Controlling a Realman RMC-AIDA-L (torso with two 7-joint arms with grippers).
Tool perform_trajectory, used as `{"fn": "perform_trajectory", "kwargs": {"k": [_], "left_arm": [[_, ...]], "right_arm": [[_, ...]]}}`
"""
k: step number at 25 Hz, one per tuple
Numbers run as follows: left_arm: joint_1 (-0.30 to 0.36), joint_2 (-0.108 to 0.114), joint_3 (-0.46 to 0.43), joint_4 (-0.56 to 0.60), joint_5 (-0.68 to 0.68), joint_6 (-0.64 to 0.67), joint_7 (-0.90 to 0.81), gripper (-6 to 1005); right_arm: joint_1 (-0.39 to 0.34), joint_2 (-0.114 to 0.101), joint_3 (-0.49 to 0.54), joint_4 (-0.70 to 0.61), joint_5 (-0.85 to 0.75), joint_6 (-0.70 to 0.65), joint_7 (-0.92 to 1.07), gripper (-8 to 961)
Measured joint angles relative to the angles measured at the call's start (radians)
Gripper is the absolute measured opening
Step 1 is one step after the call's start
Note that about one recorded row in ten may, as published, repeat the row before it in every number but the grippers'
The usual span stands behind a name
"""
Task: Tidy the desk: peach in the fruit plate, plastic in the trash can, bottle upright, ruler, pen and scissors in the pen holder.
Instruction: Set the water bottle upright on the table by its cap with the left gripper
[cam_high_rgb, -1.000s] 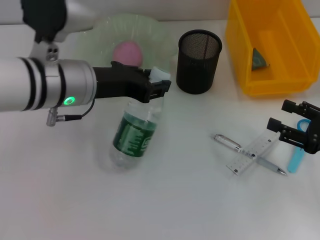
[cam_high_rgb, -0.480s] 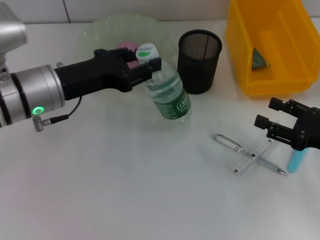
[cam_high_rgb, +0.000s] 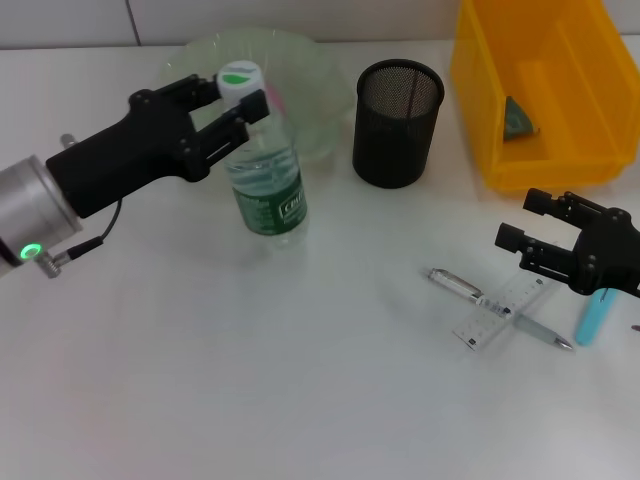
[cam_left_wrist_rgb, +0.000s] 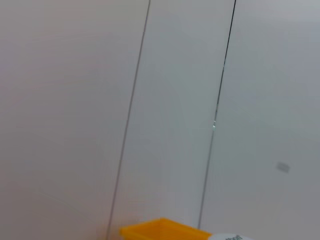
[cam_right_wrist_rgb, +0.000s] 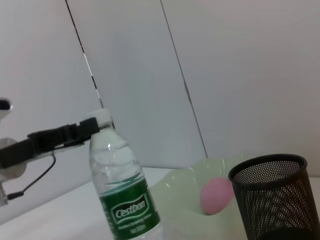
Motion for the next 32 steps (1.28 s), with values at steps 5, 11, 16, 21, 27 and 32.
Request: {"fn": "perform_trajectory", "kwargs": {"k": [5, 11, 16, 21, 27, 32], "left_arm": [[-0.003, -0.003, -0.052, -0.11, -0.028, 0.036, 0.157, 440], [-0.017, -0.007, -0.053, -0.183, -0.061, 0.039, 0.244, 439], [-0.028, -0.007, -0.053, -0.236, -0.088, 0.043, 0.294, 439], [-0.029, -0.009, -0.047, -0.263, -0.101, 0.056, 0.336, 438], [-0.028, -0.01, -0.048, -0.276, -0.103, 0.066, 0.349, 483], [-0.022, -0.01, -0.053, -0.281, -0.103, 0.089, 0.361, 593]], "right_arm": [[0.006, 0.002, 0.002, 0.0, 0.001, 0.0, 0.0, 745], [0.023, 0.003, 0.004, 0.018, 0.002, 0.005, -0.006, 745], [0.034, 0.004, 0.004, 0.025, 0.003, 0.025, -0.007, 744], [0.036, 0.006, 0.004, 0.027, 0.003, 0.026, -0.009, 744], [0.04, 0.009, 0.004, 0.028, 0.003, 0.026, -0.009, 744], [0.042, 0.012, 0.004, 0.028, 0.003, 0.026, -0.01, 744]]}}
